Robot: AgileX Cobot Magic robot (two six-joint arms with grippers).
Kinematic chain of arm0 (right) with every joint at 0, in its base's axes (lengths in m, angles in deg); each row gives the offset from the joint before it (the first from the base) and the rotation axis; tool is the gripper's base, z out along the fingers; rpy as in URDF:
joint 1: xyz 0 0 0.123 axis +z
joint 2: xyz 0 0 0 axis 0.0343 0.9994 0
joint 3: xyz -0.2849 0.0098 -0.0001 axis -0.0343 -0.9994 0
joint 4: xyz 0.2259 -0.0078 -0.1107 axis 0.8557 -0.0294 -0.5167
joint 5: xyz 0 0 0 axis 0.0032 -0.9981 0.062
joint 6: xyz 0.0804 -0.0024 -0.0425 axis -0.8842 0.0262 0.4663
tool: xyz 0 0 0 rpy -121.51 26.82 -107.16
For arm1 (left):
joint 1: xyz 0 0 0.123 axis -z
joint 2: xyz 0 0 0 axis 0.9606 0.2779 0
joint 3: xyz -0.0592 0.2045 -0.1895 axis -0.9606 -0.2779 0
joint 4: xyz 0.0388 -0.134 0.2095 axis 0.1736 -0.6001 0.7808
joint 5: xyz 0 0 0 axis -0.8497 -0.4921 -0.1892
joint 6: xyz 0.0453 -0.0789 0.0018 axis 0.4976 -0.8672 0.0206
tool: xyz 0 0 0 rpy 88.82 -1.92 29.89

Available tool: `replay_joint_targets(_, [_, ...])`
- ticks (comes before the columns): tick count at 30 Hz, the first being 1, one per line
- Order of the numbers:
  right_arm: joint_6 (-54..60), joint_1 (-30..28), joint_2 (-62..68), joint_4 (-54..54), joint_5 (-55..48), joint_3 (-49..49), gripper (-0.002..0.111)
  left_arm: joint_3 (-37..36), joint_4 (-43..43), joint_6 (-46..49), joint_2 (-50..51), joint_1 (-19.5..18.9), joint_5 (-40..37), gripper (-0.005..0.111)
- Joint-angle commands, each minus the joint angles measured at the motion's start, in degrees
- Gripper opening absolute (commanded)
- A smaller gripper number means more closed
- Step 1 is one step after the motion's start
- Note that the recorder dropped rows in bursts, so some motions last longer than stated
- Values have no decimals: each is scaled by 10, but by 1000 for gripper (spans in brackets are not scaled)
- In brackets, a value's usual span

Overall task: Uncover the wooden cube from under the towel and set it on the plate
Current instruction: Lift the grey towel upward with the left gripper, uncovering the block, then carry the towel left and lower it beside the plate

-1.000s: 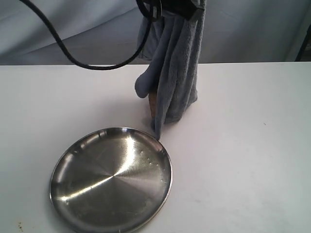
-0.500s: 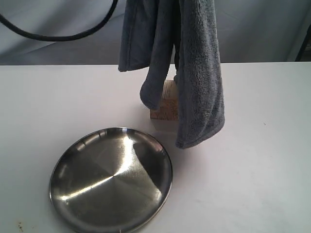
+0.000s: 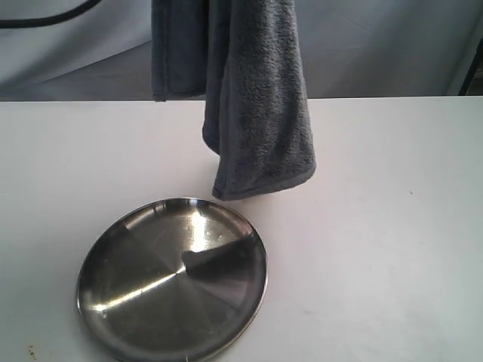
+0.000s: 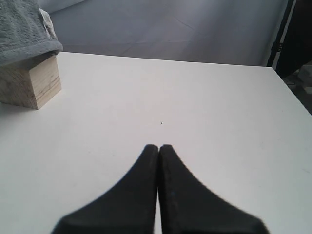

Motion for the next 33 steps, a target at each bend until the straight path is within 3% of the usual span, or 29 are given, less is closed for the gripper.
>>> replay_joint_targets(1, [-1, 1, -2, 2, 1, -2, 0, 4, 64, -80, -12, -44, -20, 0])
replay_joint_targets(12, [-1, 1, -2, 2, 1, -2, 0, 4, 66, -113, -28, -143, -68, 0])
replay_joint_targets(22, [-1, 1, -2, 2, 1, -2, 0, -20, 66, -100, -30, -151, -121, 0])
replay_joint_targets(28, [-1, 1, -2, 2, 1, -2, 0, -101, 102, -104, -30, -157, -69, 0])
replay_joint_targets(33, [-1, 1, -2, 2, 1, -2, 0, -144, 102, -170, -30, -194, -3, 0])
